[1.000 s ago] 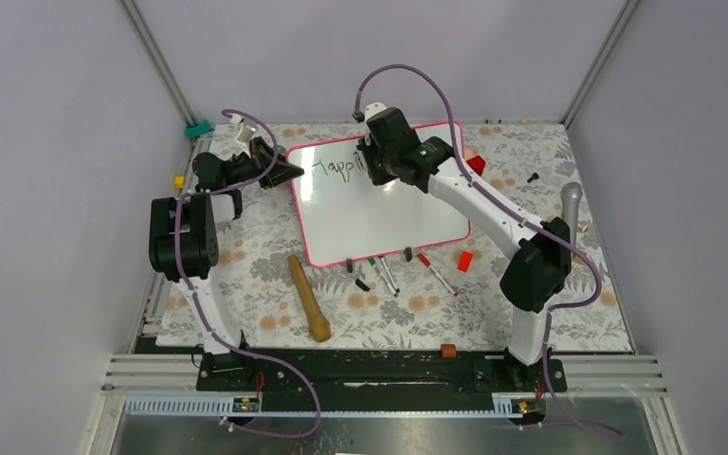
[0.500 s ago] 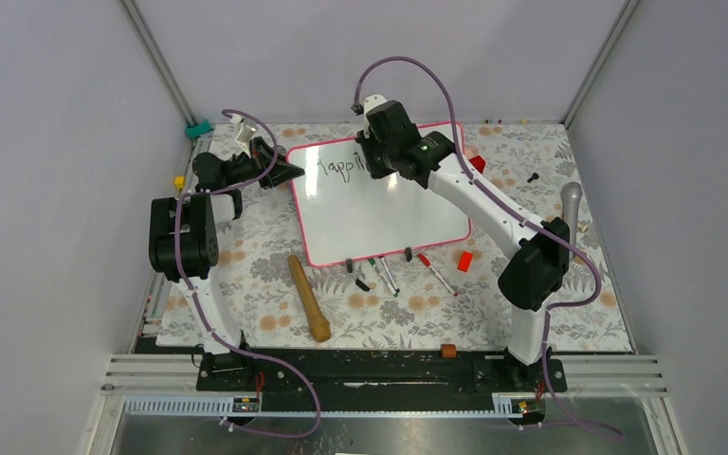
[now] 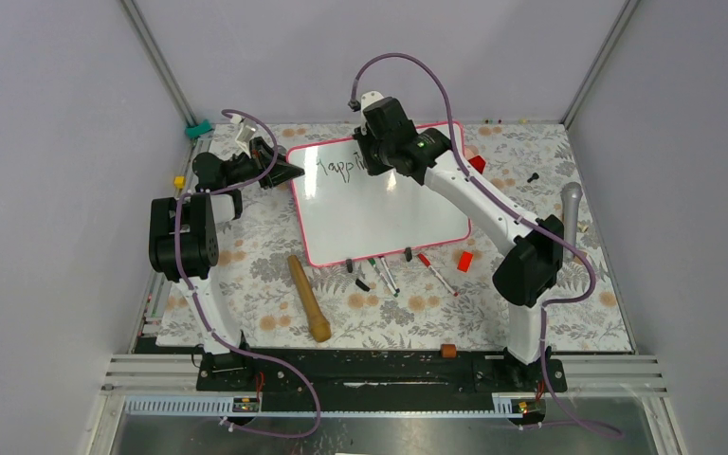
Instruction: Write a sentence on the whiteboard
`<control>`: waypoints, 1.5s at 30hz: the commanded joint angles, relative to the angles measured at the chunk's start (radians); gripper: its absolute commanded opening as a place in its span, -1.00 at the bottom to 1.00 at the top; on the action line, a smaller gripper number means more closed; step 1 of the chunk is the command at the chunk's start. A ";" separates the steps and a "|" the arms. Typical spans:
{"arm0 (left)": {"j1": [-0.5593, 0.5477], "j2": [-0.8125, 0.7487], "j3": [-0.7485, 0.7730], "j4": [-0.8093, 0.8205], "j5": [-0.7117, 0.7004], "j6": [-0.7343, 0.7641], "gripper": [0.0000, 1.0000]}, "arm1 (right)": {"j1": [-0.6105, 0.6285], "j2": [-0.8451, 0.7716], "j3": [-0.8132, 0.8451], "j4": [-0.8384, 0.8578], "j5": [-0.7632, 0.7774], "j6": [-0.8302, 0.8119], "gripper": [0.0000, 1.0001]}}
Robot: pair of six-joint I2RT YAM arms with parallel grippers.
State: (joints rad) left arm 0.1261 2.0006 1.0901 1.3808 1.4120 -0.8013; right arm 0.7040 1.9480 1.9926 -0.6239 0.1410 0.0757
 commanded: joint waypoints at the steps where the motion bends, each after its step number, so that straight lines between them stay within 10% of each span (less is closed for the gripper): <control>1: -0.013 0.019 -0.026 0.081 0.243 0.145 -1.00 | -0.005 -0.001 0.035 -0.011 0.045 -0.016 -1.00; 45: -0.013 0.019 -0.029 0.083 0.243 0.146 -1.00 | -0.022 -0.074 -0.095 -0.022 0.049 -0.017 -1.00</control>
State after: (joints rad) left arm 0.1261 2.0006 1.0901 1.3804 1.4113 -0.8013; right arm 0.6975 1.9099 1.9167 -0.6460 0.1890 0.0647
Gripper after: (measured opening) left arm 0.232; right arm 0.180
